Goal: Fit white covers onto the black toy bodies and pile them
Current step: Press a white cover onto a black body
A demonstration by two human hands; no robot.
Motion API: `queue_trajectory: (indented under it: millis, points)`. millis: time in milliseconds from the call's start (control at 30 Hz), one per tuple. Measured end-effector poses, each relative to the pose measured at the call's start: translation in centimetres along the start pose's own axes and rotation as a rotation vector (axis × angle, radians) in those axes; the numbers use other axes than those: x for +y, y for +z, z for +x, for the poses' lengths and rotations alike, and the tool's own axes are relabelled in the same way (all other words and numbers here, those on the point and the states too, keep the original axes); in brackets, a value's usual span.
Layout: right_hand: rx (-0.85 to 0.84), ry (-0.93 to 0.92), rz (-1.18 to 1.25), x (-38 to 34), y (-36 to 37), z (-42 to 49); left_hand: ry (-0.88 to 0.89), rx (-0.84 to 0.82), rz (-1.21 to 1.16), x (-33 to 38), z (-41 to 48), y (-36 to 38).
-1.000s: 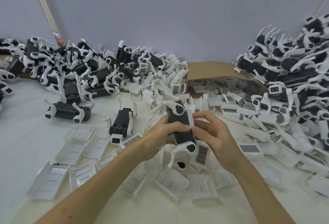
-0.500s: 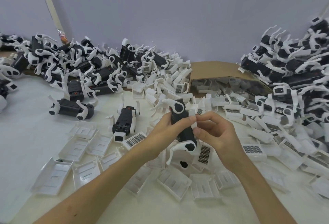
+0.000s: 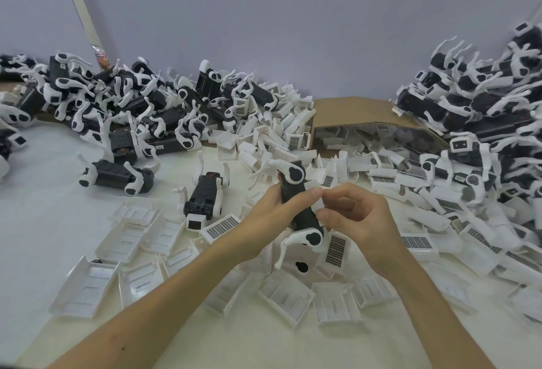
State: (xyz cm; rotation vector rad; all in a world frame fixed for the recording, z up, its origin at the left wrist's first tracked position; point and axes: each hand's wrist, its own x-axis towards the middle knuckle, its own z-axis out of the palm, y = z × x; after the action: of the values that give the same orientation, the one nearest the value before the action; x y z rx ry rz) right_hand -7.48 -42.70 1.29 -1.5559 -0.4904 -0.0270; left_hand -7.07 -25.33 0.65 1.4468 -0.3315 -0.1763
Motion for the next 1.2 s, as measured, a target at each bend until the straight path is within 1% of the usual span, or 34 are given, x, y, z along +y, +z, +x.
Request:
queue_trajectory:
  millis: [100,267,333,467,633,733,867,1033,1200]
  points:
    - [-0.016,0.035,0.017,0.1,0.0,0.0,-0.008,-0.018,-0.024,-0.5,0.2,-0.3]
    - [-0.034,0.07,0.013,0.6,0.4,0.1,-0.024,0.042,-0.069,-1.0,0.5,-0.5]
    - [-0.033,0.08,0.007,0.7,0.6,0.1,-0.02,0.021,-0.07,-1.1,0.4,-0.5]
    - [-0.012,0.036,0.015,0.9,1.0,0.0,-0.004,0.057,-0.032,-1.3,0.6,-0.4]
    - [-0.037,0.028,0.034,0.8,1.1,-0.2,0.0,0.029,0.02,-1.0,0.6,-0.5]
    - [-0.014,-0.011,0.026,0.9,1.3,-0.2,-0.008,0.023,0.048,-0.8,0.5,-0.5]
    - [0.012,-0.049,-0.008,1.0,1.3,-0.3,-0.031,0.017,0.058,-0.5,0.3,-0.6]
    - [0.026,-0.092,-0.012,1.1,1.4,-0.2,-0.004,-0.017,0.072,-0.4,0.3,-0.5]
    - [0.062,-0.105,0.004,1.3,1.4,-0.2,0.019,0.009,0.044,-0.7,0.5,-0.6]
